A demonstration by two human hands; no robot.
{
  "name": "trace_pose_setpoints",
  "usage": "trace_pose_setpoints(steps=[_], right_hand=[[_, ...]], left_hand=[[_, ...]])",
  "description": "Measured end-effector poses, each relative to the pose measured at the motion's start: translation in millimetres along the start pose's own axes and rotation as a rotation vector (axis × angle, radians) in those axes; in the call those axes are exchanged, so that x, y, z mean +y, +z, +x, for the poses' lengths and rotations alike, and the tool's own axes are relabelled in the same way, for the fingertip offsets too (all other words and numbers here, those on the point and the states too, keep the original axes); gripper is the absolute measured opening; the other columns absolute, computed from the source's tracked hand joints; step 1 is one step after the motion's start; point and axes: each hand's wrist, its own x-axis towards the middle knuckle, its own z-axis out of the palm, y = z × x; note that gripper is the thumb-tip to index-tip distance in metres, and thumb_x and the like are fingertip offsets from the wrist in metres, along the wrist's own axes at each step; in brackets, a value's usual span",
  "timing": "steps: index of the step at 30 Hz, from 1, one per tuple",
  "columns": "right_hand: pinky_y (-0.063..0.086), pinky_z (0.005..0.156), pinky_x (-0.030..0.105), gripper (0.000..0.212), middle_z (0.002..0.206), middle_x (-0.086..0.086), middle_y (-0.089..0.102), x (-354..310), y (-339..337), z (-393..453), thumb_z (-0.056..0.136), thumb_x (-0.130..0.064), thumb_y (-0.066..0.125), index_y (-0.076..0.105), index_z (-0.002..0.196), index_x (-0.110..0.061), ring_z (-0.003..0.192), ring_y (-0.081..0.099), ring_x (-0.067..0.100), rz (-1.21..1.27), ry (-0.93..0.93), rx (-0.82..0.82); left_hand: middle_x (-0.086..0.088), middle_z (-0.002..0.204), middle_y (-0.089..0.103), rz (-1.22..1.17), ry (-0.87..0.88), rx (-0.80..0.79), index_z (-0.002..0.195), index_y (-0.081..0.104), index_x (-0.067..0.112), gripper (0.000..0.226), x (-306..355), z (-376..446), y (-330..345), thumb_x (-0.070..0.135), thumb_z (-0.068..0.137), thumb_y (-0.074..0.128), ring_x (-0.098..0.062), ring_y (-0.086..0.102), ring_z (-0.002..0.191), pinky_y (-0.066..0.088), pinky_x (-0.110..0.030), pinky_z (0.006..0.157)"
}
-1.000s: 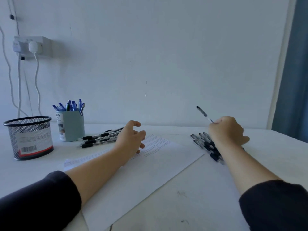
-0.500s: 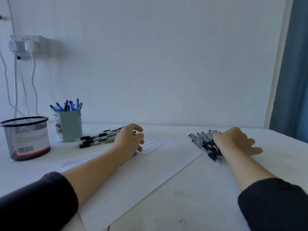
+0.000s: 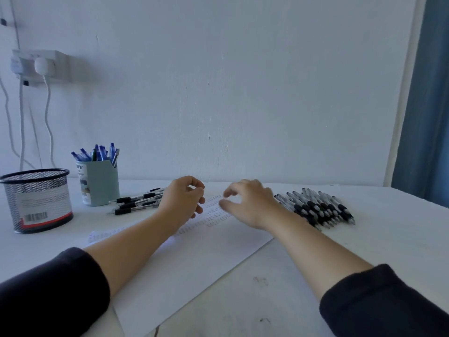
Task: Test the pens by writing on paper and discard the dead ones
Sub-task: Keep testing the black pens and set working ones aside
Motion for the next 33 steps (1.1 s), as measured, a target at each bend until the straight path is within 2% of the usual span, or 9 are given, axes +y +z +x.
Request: trace_pose_setpoints(steps=[3,7,12,16,22,24,28,31,33], right_hand=[[0.022,0.107,0.038,0.049,0.143,-0.001,0.042,-14,7,-3,0.09,-0.055,0.049,0.051,0.131,-0.028,0.136,0.029,0.019,0.016,-0.028,-0.226],[0.02,0.111,0.039,0.06,0.15,-0.003,0.034,-15,15,-5,0.087,-0.062,0.049,0.041,0.139,-0.035,0.14,0.025,0.02,-0.098,0.005,-0.414],[0.023,0.111,0.037,0.06,0.151,-0.002,0.033,-13,10,-9,0.088,-0.059,0.051,0.038,0.141,-0.035,0.139,0.026,0.022,-0.052,0.028,-0.442],[0.024,0.111,0.035,0.061,0.152,0.0,0.03,-14,8,-11,0.088,-0.058,0.051,0.036,0.142,-0.036,0.14,0.026,0.022,-0.035,0.035,-0.456],[0.024,0.113,0.036,0.061,0.151,-0.002,0.03,-10,9,-11,0.086,-0.059,0.053,0.037,0.141,-0.038,0.14,0.025,0.021,0.001,0.055,-0.452],[0.025,0.113,0.038,0.062,0.151,-0.002,0.03,-9,10,-10,0.085,-0.06,0.054,0.037,0.141,-0.04,0.14,0.026,0.022,0.005,0.068,-0.452],[0.027,0.113,0.041,0.065,0.151,-0.001,0.03,-5,14,-7,0.079,-0.066,0.055,0.038,0.138,-0.044,0.138,0.03,0.024,0.008,0.099,-0.449],[0.027,0.112,0.041,0.065,0.151,-0.001,0.03,-4,14,-7,0.079,-0.065,0.056,0.038,0.138,-0.045,0.138,0.03,0.023,0.022,0.107,-0.446],[0.027,0.113,0.04,0.064,0.151,-0.001,0.03,-4,13,-6,0.08,-0.063,0.056,0.038,0.139,-0.043,0.138,0.029,0.023,0.023,0.097,-0.446]], left_hand=[[-0.007,0.076,0.066,0.096,0.085,0.103,0.086,0.062,0.013,0.017,2,10,-14,0.005,0.091,0.048,-0.019,0.062,0.062,0.053,-0.033,0.058],[-0.009,0.087,0.063,0.404,0.128,0.209,0.095,0.063,0.012,0.028,-9,30,-50,0.0,0.091,0.038,-0.018,0.057,0.064,0.044,-0.023,0.049],[-0.007,0.091,0.063,0.716,-0.029,0.044,0.084,0.065,0.013,0.029,-40,41,-75,-0.003,0.086,0.041,-0.022,0.059,0.077,0.05,-0.029,0.065],[-0.003,0.094,0.064,0.876,-0.029,-0.024,0.078,0.06,0.022,0.022,-52,45,-74,0.004,0.084,0.049,-0.022,0.059,0.087,0.054,-0.037,0.082],[-0.001,0.099,0.06,1.035,-0.002,-0.049,0.092,0.054,0.021,0.019,-52,43,-68,0.004,0.089,0.045,-0.021,0.053,0.093,0.048,-0.037,0.083],[-0.003,0.094,0.058,1.022,0.032,-0.02,0.095,0.046,0.018,0.016,-51,43,-65,0.003,0.093,0.039,-0.022,0.052,0.087,0.044,-0.036,0.078],[-0.006,0.077,0.053,0.753,0.222,0.138,0.099,0.035,0.014,0.007,-41,38,-58,0.007,0.1,0.035,-0.031,0.06,0.077,0.053,-0.046,0.07],[-0.005,0.084,0.052,0.671,0.287,0.28,0.098,0.038,0.015,0.009,-32,33,-53,0.006,0.097,0.038,-0.028,0.053,0.078,0.04,-0.04,0.078],[-0.001,0.081,0.047,0.652,0.28,0.308,0.093,0.038,0.016,0.01,-28,30,-51,0.011,0.094,0.047,-0.021,0.045,0.074,0.03,-0.036,0.079]])
